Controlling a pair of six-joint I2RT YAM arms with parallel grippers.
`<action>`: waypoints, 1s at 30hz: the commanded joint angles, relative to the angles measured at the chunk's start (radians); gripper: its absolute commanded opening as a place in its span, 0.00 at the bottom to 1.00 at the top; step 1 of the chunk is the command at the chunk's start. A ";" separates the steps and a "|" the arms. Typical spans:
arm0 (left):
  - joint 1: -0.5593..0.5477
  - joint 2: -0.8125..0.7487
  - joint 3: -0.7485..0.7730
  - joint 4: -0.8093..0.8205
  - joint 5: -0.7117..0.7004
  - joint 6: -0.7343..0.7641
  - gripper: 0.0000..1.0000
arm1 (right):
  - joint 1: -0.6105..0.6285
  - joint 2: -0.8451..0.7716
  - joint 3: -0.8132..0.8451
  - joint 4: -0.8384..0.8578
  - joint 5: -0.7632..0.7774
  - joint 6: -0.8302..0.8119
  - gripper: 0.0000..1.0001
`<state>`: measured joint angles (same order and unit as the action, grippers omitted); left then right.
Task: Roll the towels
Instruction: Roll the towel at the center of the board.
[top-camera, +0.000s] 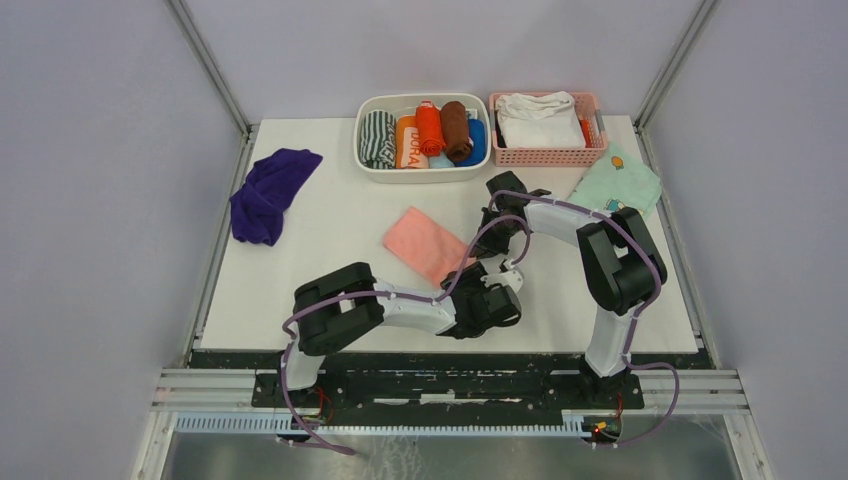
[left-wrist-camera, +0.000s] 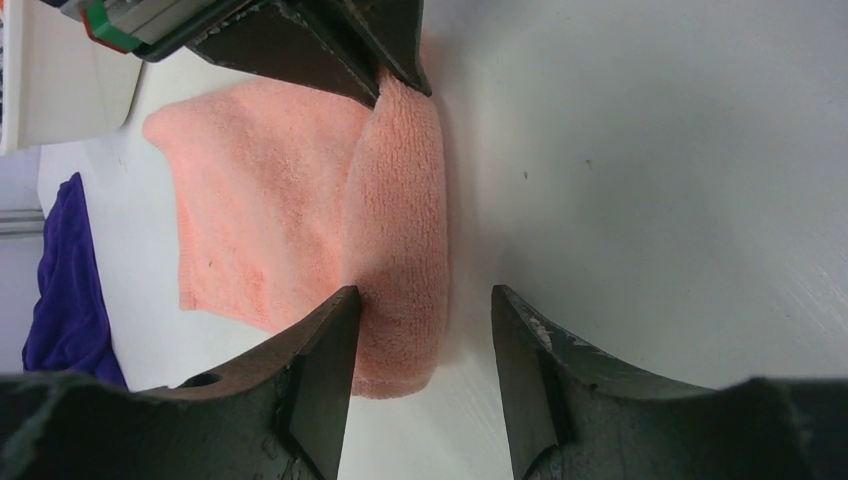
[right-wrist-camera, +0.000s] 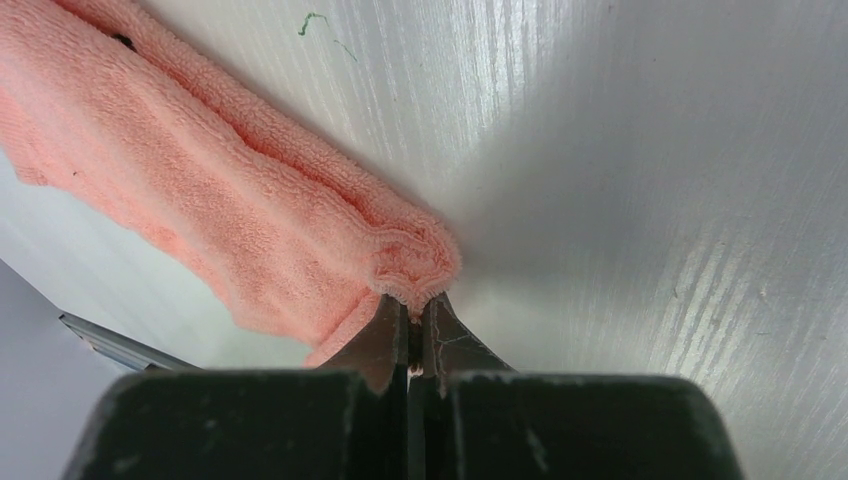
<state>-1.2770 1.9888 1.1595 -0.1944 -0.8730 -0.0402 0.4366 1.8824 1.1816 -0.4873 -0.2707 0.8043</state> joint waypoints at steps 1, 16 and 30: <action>0.020 0.033 0.003 -0.072 0.026 -0.077 0.58 | -0.006 0.001 0.013 0.012 -0.008 -0.012 0.00; 0.079 -0.006 -0.053 -0.090 0.201 -0.171 0.19 | -0.017 -0.014 0.025 0.082 -0.078 -0.051 0.05; 0.391 -0.223 -0.222 0.148 0.953 -0.313 0.03 | -0.114 -0.167 -0.126 0.338 -0.197 -0.038 0.42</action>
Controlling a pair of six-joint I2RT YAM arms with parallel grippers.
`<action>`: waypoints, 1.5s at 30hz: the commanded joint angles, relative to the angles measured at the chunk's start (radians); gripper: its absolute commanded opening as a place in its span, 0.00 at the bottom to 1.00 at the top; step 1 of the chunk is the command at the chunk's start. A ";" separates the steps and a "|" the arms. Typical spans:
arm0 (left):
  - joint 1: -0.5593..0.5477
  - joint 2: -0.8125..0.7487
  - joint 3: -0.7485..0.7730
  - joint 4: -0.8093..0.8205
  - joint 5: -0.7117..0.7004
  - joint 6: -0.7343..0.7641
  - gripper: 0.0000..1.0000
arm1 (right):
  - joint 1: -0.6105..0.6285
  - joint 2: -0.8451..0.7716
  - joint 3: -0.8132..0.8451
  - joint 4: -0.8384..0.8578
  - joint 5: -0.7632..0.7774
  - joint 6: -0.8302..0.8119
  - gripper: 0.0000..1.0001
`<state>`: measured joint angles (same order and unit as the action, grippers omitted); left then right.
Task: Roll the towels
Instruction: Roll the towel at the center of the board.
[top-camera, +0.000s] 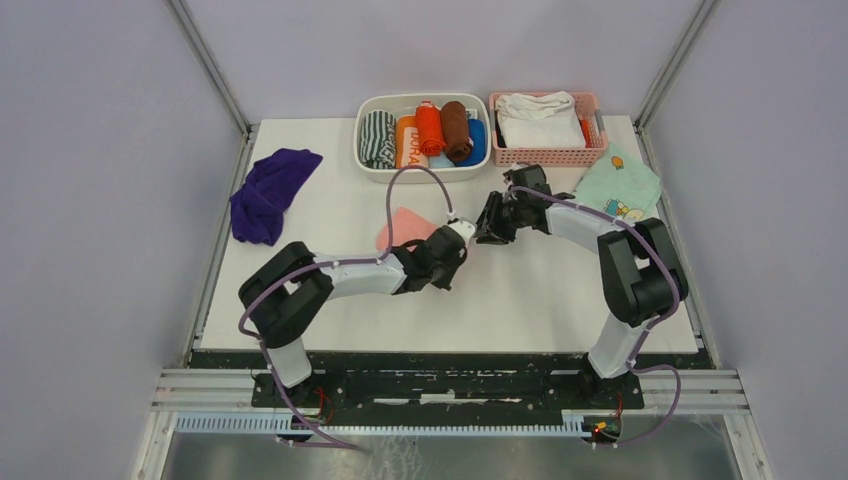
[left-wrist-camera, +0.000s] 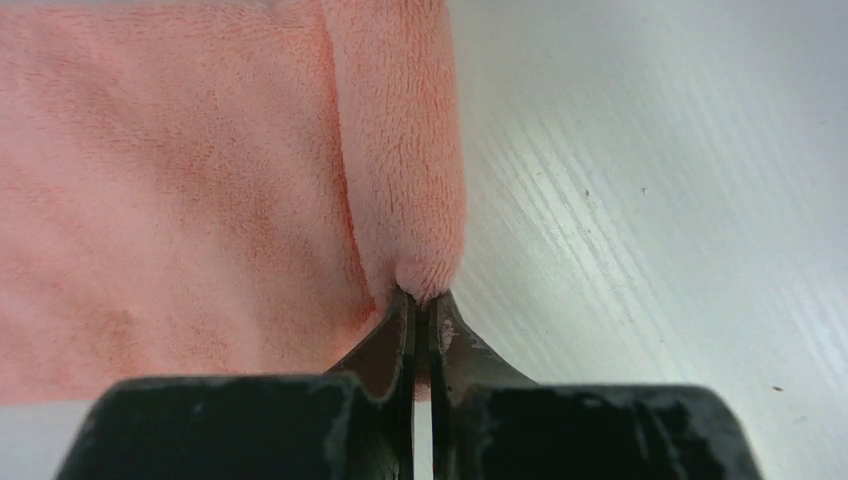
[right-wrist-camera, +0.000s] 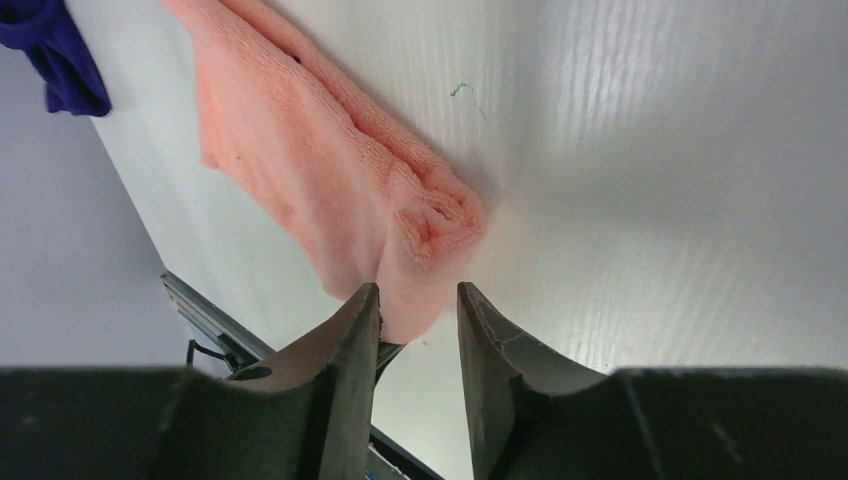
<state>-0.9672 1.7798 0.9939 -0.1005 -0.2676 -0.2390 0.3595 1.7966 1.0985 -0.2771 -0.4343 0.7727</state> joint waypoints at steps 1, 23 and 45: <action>0.106 -0.013 -0.064 0.068 0.401 -0.133 0.03 | -0.044 -0.086 -0.065 0.155 -0.039 0.000 0.44; 0.458 0.108 -0.280 0.538 0.928 -0.676 0.03 | -0.051 0.129 -0.239 0.711 -0.261 0.216 0.62; 0.469 -0.041 -0.309 0.369 0.730 -0.626 0.40 | 0.031 0.111 -0.103 0.230 -0.044 0.056 0.03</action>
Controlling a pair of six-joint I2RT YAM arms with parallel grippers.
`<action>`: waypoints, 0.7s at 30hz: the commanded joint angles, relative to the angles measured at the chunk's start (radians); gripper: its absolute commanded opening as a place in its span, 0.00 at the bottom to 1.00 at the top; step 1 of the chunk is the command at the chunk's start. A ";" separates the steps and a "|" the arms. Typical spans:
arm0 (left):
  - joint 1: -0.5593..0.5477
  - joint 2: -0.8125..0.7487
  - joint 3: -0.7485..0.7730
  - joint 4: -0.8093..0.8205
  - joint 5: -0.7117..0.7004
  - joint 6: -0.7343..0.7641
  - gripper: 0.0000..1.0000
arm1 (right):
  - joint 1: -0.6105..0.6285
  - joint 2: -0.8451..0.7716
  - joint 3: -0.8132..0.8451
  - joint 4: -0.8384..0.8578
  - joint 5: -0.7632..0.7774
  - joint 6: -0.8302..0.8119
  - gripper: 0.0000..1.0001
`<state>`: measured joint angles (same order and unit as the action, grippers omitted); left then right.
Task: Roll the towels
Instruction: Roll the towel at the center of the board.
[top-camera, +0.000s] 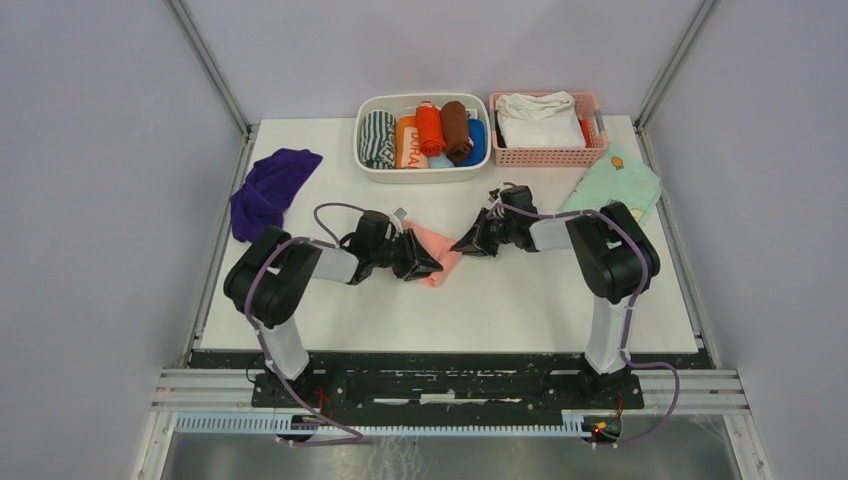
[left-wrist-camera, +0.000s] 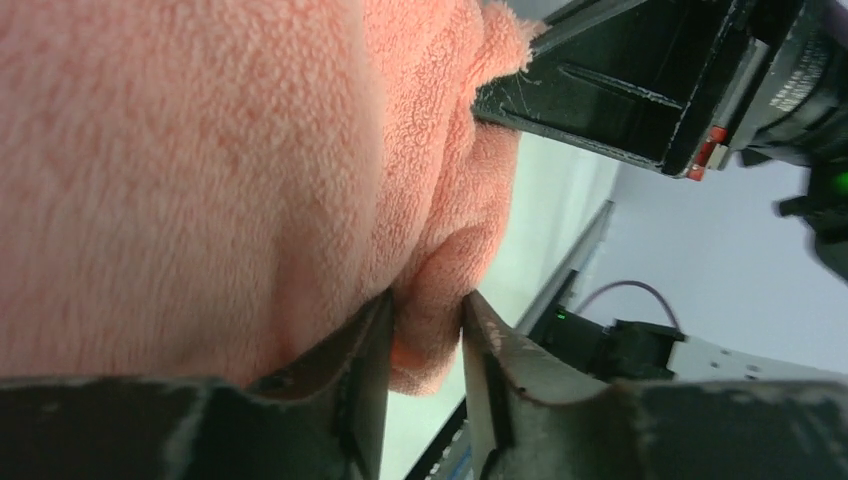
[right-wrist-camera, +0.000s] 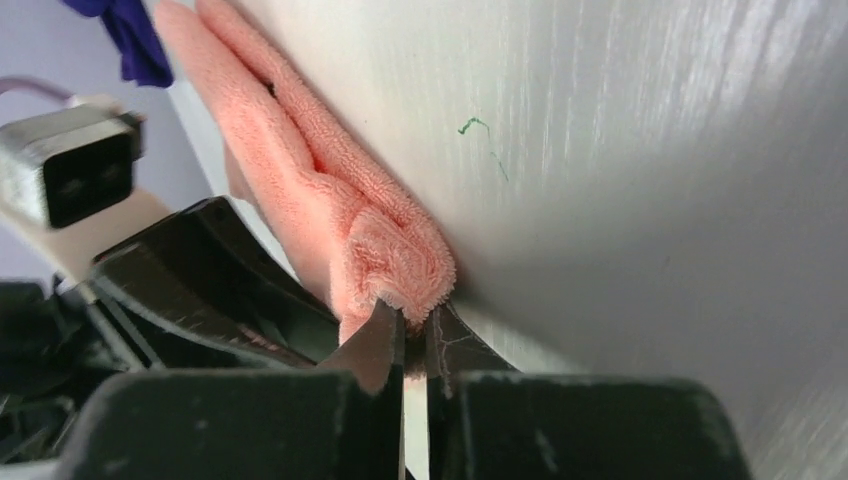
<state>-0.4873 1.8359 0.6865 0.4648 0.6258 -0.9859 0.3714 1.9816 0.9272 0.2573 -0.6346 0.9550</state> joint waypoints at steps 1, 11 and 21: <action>-0.021 -0.128 0.011 -0.240 -0.197 0.150 0.43 | 0.024 -0.087 0.088 -0.370 0.196 -0.148 0.00; -0.367 -0.356 0.151 -0.508 -0.869 0.463 0.68 | 0.071 -0.131 0.236 -0.704 0.387 -0.153 0.00; -0.714 -0.146 0.331 -0.509 -1.380 0.745 0.71 | 0.076 -0.122 0.284 -0.770 0.407 -0.128 0.00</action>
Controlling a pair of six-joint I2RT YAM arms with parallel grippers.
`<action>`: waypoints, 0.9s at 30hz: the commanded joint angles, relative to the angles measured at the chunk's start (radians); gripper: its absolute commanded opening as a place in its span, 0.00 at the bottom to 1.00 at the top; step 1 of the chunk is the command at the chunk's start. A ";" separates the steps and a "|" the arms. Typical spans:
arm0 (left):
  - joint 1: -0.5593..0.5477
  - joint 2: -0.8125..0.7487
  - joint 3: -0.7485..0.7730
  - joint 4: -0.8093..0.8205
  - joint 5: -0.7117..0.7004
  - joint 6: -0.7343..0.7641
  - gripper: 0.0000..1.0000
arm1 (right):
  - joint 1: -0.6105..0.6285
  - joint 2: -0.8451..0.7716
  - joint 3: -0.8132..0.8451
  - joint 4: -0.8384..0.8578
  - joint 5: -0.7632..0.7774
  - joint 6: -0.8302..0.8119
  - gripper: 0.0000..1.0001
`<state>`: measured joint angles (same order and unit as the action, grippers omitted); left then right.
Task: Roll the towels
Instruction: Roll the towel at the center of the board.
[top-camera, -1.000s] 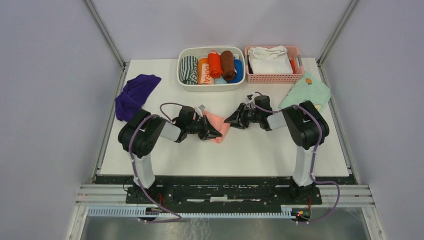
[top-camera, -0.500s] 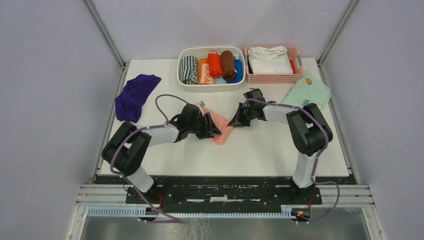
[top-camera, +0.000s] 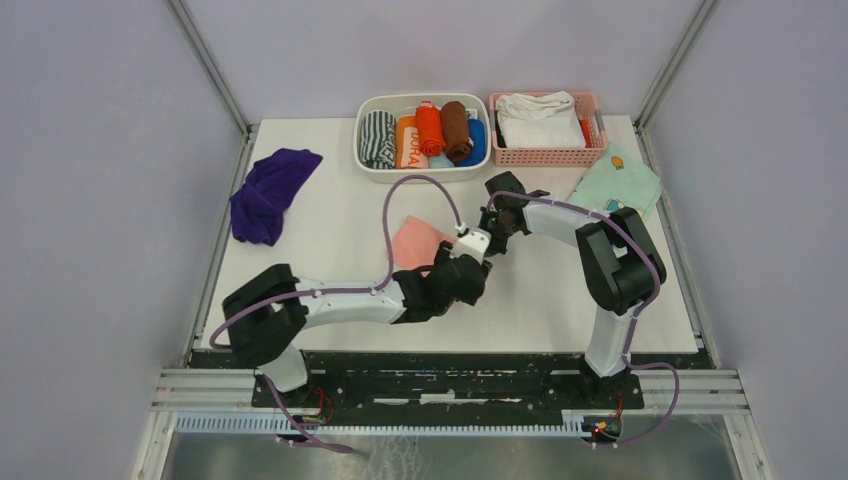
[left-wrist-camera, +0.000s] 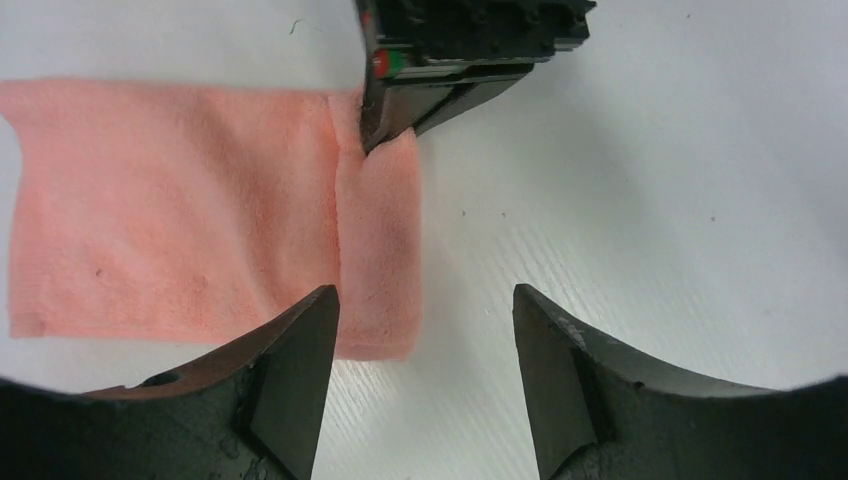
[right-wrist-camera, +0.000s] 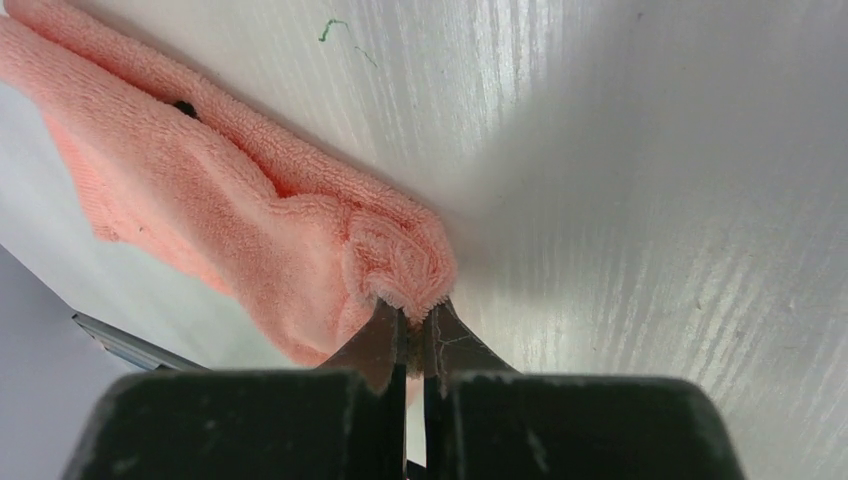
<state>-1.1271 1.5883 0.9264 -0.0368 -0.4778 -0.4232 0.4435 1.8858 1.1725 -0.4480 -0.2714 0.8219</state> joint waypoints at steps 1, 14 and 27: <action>-0.092 0.133 0.110 -0.007 -0.305 0.203 0.71 | 0.004 -0.027 0.042 -0.068 0.045 0.007 0.00; -0.134 0.373 0.212 -0.046 -0.420 0.285 0.47 | 0.004 -0.044 0.054 -0.080 0.038 0.005 0.00; 0.115 0.110 -0.017 0.091 0.151 0.056 0.03 | -0.028 -0.120 -0.023 0.146 -0.114 -0.070 0.36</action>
<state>-1.1358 1.8275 1.0039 -0.0433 -0.6281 -0.2222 0.4435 1.8381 1.1812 -0.4423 -0.3031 0.7841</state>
